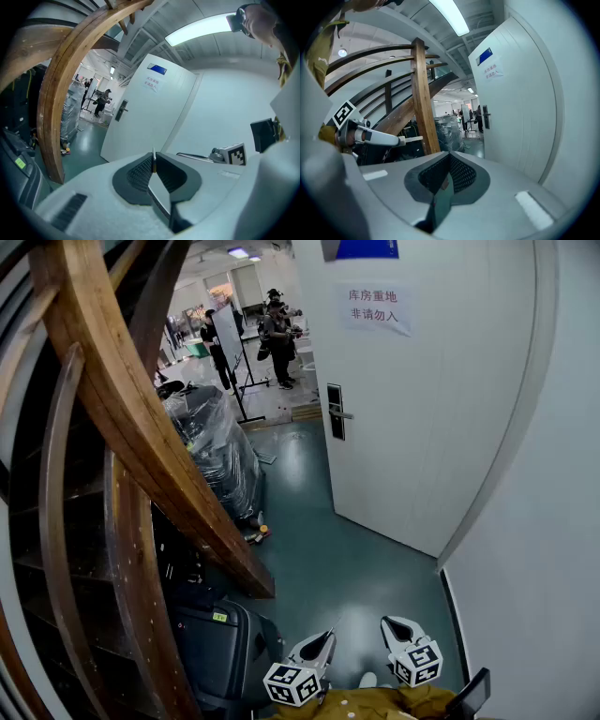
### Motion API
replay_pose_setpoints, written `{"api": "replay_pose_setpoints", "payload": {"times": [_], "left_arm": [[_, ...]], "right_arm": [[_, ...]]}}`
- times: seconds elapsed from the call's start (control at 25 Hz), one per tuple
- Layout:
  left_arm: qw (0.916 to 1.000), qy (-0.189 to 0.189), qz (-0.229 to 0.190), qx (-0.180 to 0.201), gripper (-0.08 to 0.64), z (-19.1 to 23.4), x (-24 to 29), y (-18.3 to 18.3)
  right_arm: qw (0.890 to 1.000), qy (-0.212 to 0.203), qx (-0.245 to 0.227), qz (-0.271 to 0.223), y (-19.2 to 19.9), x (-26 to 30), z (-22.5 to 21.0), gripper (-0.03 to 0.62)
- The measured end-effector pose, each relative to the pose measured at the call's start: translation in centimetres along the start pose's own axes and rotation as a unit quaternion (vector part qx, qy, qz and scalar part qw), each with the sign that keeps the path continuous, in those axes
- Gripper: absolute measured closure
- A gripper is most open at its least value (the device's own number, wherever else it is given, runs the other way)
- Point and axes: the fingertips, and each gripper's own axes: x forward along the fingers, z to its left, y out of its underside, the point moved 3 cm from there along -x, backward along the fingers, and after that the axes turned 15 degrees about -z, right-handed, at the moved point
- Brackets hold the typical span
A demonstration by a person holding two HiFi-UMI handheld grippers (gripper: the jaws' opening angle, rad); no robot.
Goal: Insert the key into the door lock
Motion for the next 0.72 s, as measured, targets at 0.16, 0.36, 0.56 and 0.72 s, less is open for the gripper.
{"api": "replay_pose_setpoints", "payload": {"times": [0.16,0.36,0.56,0.72], "left_arm": [[1.0,0.007,0.002,-0.005,0.534,0.1,1.2,0.1],[0.9998,0.014,0.001,0.013,0.534,0.2,2.1,-0.6],[0.9997,0.017,0.002,0.016,0.534,0.4,2.1,-0.7],[0.9998,0.017,0.003,0.013,0.534,0.4,2.4,-0.6]], "right_arm": [[1.0,-0.002,-0.005,-0.007,-0.3,0.8,-0.5,0.588],[1.0,-0.006,-0.011,-0.011,-0.8,1.6,-0.2,0.588],[1.0,-0.009,-0.015,-0.007,-0.7,2.0,0.2,0.588],[1.0,-0.019,-0.007,-0.012,-1.3,2.0,0.5,0.586]]}}
